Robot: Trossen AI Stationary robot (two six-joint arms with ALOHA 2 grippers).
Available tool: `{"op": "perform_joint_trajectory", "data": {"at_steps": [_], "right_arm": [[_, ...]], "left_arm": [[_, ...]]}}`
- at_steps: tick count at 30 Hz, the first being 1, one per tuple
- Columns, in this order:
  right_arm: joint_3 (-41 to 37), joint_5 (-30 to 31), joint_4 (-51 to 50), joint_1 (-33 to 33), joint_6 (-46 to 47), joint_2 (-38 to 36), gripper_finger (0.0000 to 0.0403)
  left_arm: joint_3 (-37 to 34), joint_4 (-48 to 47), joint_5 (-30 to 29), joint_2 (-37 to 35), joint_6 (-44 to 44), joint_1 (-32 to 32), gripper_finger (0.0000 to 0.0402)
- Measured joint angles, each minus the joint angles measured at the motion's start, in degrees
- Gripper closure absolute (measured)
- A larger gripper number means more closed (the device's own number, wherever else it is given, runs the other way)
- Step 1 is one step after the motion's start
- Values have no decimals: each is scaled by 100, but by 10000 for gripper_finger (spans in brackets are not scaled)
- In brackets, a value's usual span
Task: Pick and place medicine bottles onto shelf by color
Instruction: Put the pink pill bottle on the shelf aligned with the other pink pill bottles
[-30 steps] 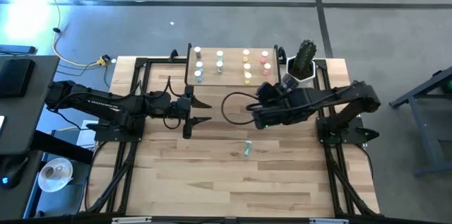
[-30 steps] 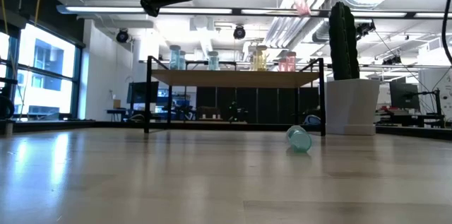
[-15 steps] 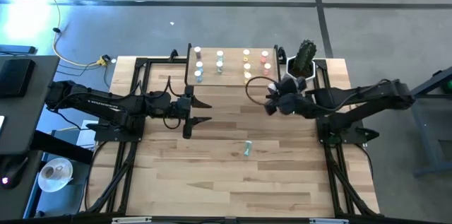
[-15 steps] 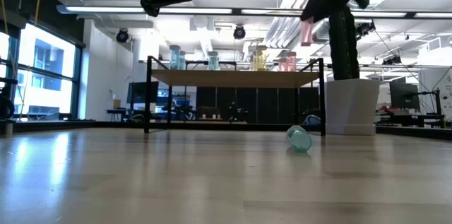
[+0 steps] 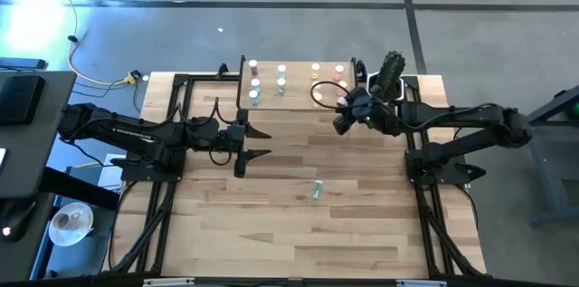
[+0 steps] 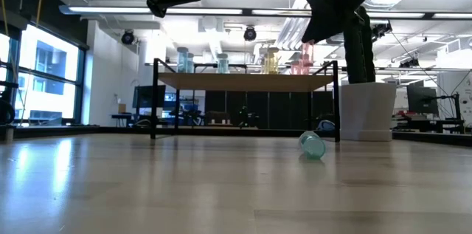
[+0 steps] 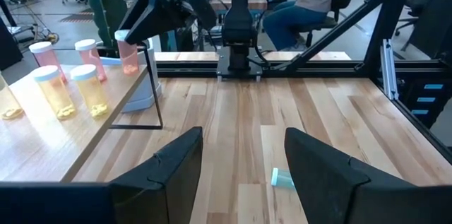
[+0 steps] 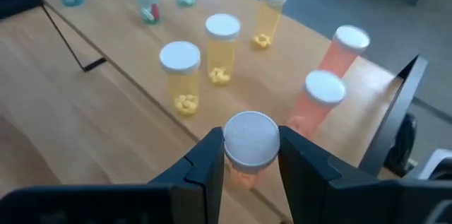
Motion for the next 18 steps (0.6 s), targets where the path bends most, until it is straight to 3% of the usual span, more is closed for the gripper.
{"op": "perform_joint_trajectory", "data": {"at_steps": [18], "right_arm": [[0, -382, -292, -461, -324, -9, 300]], "left_arm": [[0, 4, 0, 0, 0, 0, 209]]}}
